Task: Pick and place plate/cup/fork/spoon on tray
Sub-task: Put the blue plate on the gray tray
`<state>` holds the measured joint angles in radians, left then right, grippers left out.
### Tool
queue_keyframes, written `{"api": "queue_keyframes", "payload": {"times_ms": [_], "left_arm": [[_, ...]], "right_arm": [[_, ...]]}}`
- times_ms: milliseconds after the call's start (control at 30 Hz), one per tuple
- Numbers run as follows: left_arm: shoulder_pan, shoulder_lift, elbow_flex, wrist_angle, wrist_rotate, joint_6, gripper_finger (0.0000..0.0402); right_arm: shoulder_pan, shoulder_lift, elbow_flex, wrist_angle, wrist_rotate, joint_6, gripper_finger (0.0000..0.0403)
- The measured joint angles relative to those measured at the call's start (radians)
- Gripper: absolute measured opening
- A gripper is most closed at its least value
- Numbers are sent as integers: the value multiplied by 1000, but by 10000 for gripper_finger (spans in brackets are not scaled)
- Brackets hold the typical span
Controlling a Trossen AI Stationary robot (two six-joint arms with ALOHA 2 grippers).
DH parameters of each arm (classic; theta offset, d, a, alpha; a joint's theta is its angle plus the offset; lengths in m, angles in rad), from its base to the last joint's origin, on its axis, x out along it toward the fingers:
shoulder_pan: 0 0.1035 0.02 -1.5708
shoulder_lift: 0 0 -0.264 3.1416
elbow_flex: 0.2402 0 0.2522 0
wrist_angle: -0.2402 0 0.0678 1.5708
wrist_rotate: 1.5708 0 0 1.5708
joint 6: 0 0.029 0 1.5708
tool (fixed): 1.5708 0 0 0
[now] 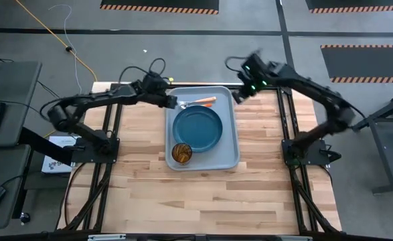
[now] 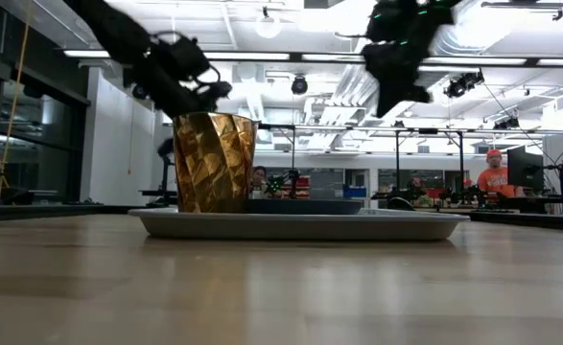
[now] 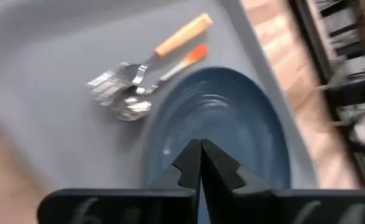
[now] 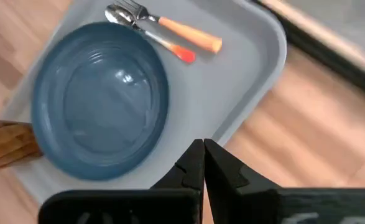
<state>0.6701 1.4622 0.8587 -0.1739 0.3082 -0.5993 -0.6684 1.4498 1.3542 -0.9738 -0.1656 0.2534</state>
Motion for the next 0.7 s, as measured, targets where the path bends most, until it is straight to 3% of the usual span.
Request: {"api": "queue_keyframes", "payload": {"times_ms": [100,300,467,700], "left_arm": [[-16,63,-22,110,28,-61,0],[-21,129,-21,185,-60,-103,0],[-1,181,-21,174,-121,-108,0],[5,267,-21,180,-129,-133,0]], "right_arm": [[30,-161,-176,78,3,129,0],[85,-394,-405,214,20,356,0],[142,-482,-472,242,75,449,0],[203,-488,-474,262,126,473,0]]}}
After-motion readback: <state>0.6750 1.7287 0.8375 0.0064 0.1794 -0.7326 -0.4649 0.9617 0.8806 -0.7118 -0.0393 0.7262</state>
